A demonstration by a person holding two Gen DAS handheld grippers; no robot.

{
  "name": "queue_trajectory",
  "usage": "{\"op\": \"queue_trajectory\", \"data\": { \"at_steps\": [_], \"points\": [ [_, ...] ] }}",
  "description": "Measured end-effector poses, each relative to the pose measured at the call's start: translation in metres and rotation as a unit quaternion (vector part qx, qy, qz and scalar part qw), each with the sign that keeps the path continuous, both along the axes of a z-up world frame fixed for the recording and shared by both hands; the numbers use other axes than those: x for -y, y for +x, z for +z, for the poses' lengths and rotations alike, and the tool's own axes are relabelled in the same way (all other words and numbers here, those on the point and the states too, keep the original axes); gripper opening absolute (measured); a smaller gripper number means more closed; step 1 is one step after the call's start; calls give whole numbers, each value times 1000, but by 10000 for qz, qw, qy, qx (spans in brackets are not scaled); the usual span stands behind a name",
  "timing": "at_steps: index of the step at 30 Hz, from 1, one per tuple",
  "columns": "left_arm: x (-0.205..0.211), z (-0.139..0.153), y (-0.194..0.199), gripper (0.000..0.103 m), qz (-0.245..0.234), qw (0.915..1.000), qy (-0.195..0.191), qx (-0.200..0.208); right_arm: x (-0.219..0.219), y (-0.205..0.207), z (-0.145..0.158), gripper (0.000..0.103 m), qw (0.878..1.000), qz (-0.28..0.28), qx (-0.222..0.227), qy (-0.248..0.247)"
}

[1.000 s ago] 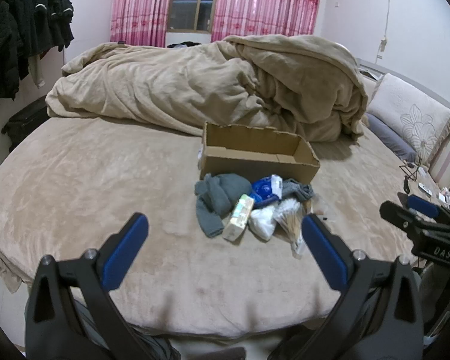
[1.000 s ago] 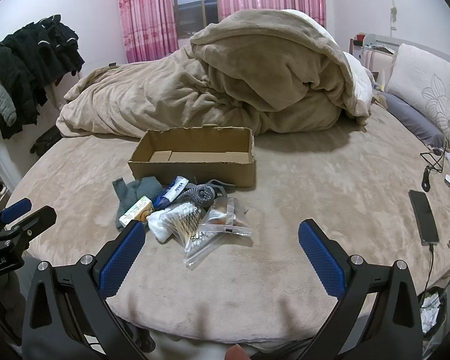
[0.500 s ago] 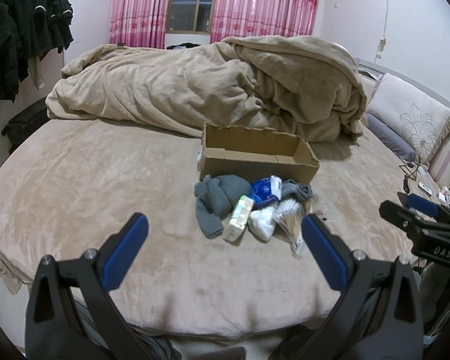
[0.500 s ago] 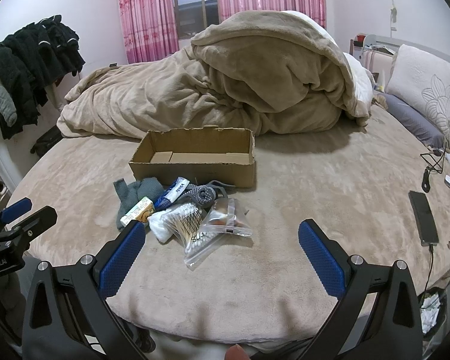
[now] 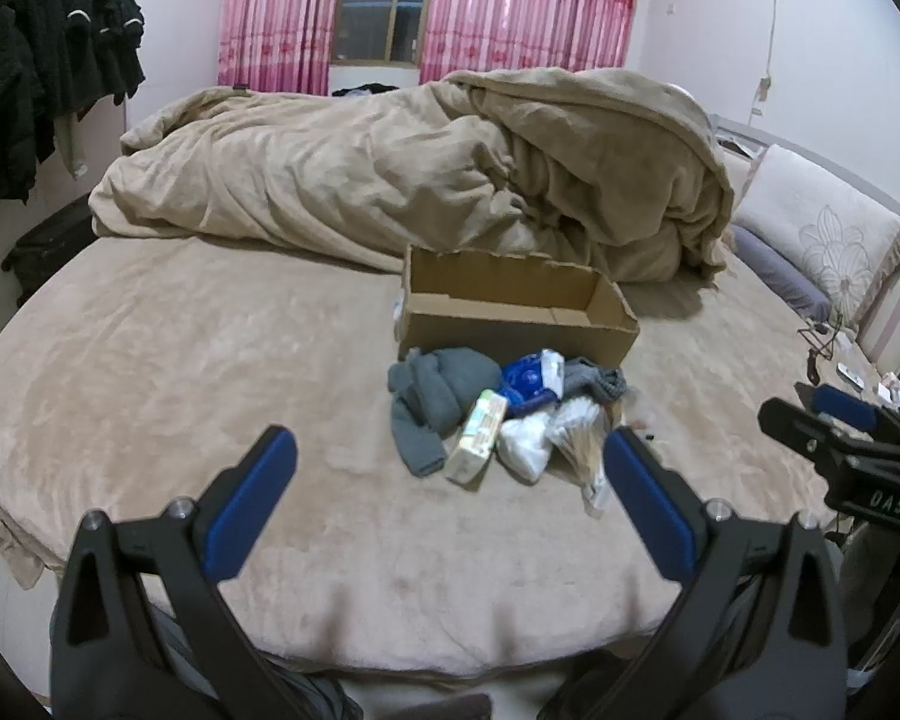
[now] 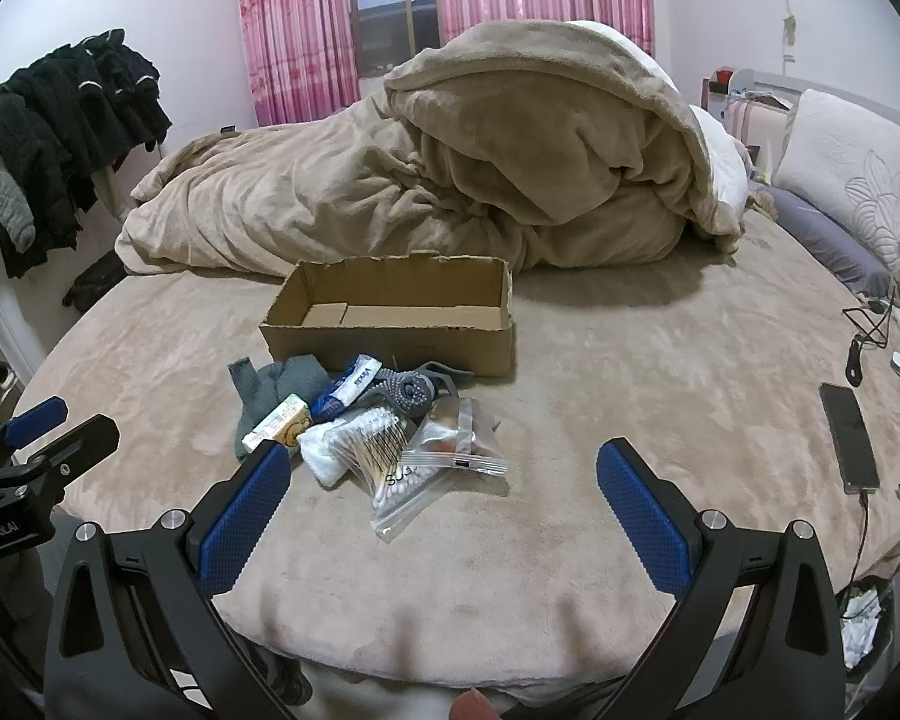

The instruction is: Organize objects

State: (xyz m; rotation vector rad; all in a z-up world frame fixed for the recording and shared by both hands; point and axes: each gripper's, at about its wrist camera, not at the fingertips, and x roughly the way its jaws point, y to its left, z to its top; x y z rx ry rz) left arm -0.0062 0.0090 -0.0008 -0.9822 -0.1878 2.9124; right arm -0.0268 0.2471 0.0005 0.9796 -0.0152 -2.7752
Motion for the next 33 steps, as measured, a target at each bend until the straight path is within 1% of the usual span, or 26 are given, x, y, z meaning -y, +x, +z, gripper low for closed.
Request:
{"op": "queue_trajectory", "data": {
  "at_steps": [7,10,13,19,23,24,27,30,32,33],
  "points": [
    [-4,-11,-16,103,-159,9998,-72,74,5,-12,0,103,10000,86,18,-26],
    [-3,-23,-30,103,-138,9998,-33,165,4,-25,-5,103,9999,105,13,-9],
    [1,-36,-45,103,-156,9994,74,301,3,-42,-16,103,9999,110,77,5],
    [-2,-67,-74,102,-283,9981,-1,551,1,-73,-45,102,9992,99,393,-25],
    [-7,-82,-90,102,-375,9975,-49,599,2,-88,-62,102,9984,123,546,7],
    [-8,-86,-94,101,-375,9972,-90,639,3,-92,-67,102,9982,120,594,23],
    [-14,-96,-103,94,-407,9962,-259,723,4,-103,-80,102,9978,119,656,62],
    [-21,-104,-108,93,-474,9953,-432,726,2,-115,-95,101,9967,76,805,80],
    [-24,-107,-110,90,-535,9948,-503,711,1,-120,-104,99,9959,77,898,44],
    [-25,-110,-111,86,-577,9943,-548,706,1,-121,-107,99,9957,89,926,29]
  ]
}}
